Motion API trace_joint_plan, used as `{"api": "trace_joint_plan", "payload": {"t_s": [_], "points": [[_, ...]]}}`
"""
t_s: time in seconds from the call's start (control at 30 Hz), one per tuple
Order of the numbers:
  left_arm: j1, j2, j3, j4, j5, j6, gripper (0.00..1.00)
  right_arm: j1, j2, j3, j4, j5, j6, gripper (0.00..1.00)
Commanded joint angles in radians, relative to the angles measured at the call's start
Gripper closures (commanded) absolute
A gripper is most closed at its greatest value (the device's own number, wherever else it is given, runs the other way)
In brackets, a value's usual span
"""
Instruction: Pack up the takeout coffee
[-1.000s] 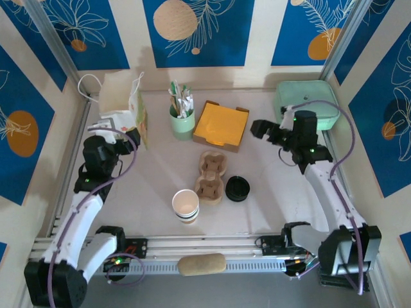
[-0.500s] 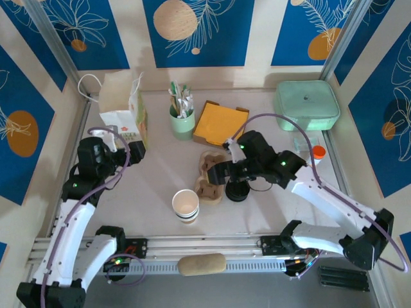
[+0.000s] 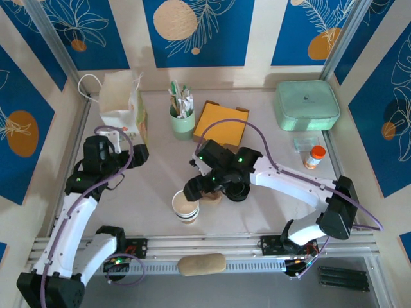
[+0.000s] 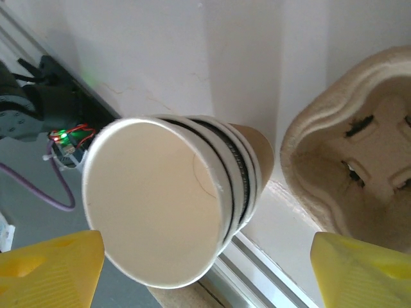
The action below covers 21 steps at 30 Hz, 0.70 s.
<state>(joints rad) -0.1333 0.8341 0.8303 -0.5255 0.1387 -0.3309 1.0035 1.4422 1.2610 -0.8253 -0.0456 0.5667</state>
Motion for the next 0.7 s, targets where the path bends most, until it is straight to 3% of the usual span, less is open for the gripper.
{"api": "trace_joint_plan", "payload": {"t_s": [0.0, 0.3, 0.67], "points": [[-0.009, 0.008, 0.000, -0.009, 0.021, 0.024, 0.00, -0.033, -0.023, -0.012, -0.042, 0.052, 0.043, 0.14], [-0.012, 0.026, -0.003, 0.022, 0.032, 0.021, 0.01, -0.328, -0.130, -0.161, 0.082, -0.098, 0.152, 0.13], [-0.016, 0.036, -0.003, 0.041, 0.035, 0.021, 0.01, -0.326, -0.129, -0.271, 0.118, -0.089, 0.221, 0.26]]}}
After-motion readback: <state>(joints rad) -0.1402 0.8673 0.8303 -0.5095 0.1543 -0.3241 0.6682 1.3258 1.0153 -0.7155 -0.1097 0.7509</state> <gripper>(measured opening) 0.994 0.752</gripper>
